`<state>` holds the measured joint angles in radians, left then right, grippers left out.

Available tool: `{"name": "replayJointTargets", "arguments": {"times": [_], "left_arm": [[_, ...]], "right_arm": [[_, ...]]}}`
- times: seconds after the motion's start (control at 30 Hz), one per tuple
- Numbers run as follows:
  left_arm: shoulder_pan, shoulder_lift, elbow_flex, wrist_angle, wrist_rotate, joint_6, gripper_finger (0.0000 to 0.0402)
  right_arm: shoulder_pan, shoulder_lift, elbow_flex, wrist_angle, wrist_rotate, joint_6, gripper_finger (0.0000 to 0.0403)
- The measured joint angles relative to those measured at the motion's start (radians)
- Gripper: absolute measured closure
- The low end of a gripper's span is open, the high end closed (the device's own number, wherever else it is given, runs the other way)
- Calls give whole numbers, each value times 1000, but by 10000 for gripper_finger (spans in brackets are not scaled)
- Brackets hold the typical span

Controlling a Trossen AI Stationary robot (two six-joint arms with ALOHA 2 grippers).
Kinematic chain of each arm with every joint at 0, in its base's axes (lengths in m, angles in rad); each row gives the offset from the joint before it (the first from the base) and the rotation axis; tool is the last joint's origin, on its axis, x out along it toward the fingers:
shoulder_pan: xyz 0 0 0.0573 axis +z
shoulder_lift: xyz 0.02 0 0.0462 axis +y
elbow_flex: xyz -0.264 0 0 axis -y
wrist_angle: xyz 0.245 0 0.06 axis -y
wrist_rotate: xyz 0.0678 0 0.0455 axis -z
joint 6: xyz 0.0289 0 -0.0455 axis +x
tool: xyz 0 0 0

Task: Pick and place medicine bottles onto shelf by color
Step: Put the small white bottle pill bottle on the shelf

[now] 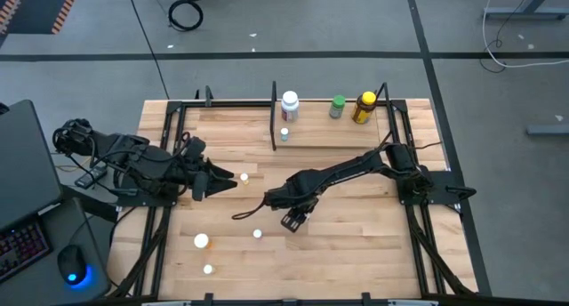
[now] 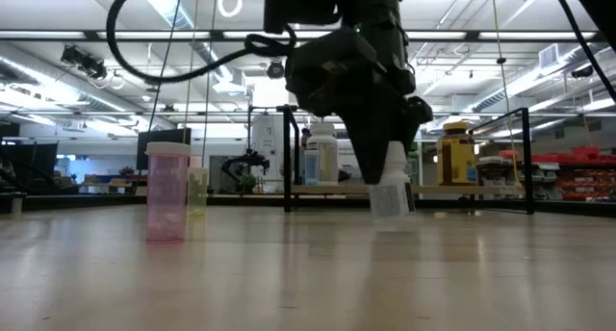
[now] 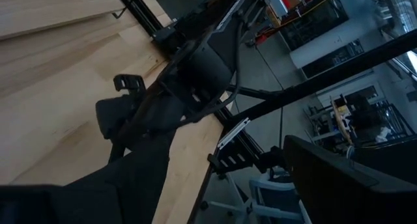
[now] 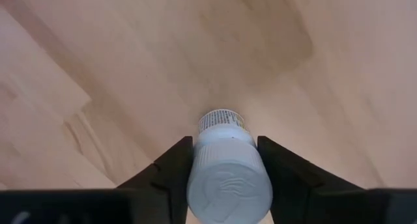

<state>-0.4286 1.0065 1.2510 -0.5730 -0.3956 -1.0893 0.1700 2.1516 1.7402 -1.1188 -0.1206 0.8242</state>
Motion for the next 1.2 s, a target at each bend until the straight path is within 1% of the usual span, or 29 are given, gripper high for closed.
{"name": "replayJointTargets", "arguments": {"times": [0.1, 0.27, 0.53, 0.83, 1.1, 1.2], "left_arm": [[0, 0, 0, 1, 0, 0, 95], [0, 0, 0, 0, 0, 0, 95], [-1, 0, 0, 0, 0, 0, 95], [-2, 0, 0, 1, 0, -19, 95], [-1, 0, 0, 1, 0, -25, 95], [-1, 0, 0, 1, 0, -25, 95]], "right_arm": [[-17, -27, 14, -15, 20, -28, 247], [-56, -81, 14, -17, 79, -28, 241], [-159, -140, 14, -37, 83, -58, 243], [-274, -176, 14, -127, 89, -106, 242], [-371, -224, 14, -177, 150, -131, 242], [-416, -244, 14, -174, 154, -145, 242]]}}
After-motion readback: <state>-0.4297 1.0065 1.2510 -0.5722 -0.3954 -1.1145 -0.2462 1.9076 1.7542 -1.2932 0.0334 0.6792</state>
